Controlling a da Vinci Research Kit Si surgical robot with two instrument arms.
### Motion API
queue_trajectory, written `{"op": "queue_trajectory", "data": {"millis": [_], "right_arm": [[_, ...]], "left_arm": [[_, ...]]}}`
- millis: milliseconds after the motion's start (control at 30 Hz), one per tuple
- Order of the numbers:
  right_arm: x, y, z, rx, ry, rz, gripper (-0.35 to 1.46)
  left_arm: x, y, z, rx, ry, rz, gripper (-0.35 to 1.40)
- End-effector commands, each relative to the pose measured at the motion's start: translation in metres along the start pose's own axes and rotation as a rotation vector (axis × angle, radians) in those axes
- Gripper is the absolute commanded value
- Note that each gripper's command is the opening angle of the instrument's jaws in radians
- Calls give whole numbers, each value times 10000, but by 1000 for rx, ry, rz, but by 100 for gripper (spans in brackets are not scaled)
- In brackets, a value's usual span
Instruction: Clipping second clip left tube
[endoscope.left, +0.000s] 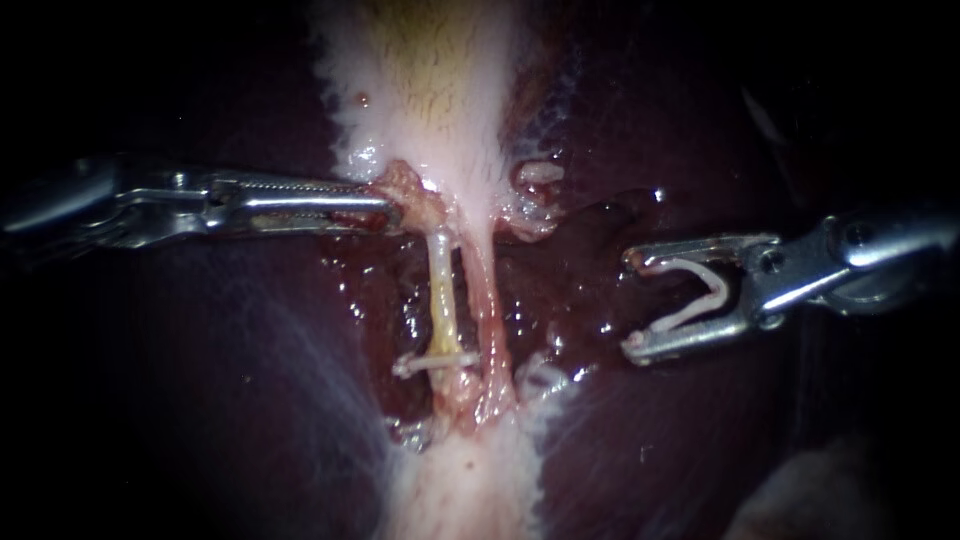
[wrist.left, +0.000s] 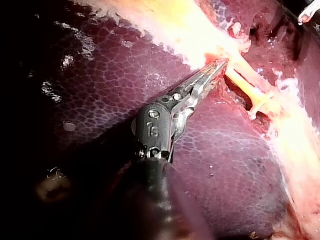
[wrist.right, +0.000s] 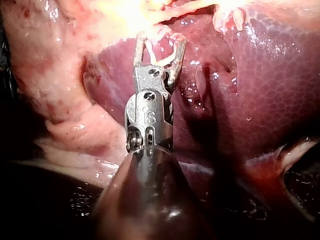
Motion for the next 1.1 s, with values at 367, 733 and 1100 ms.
{"op": "queue_trajectory", "data": {"millis": [367,733,1100], "right_arm": [[-1,-2,-1,1,0,-1,50],[4,-6,3,-2,0,1,50],[34,-19,54,83,8,60,50]], "left_arm": [[41,22,-64,3,8,-35,-35],[75,42,-102,13,48,-17,-35],[68,43,-97,19,50,-13,-35]]}}
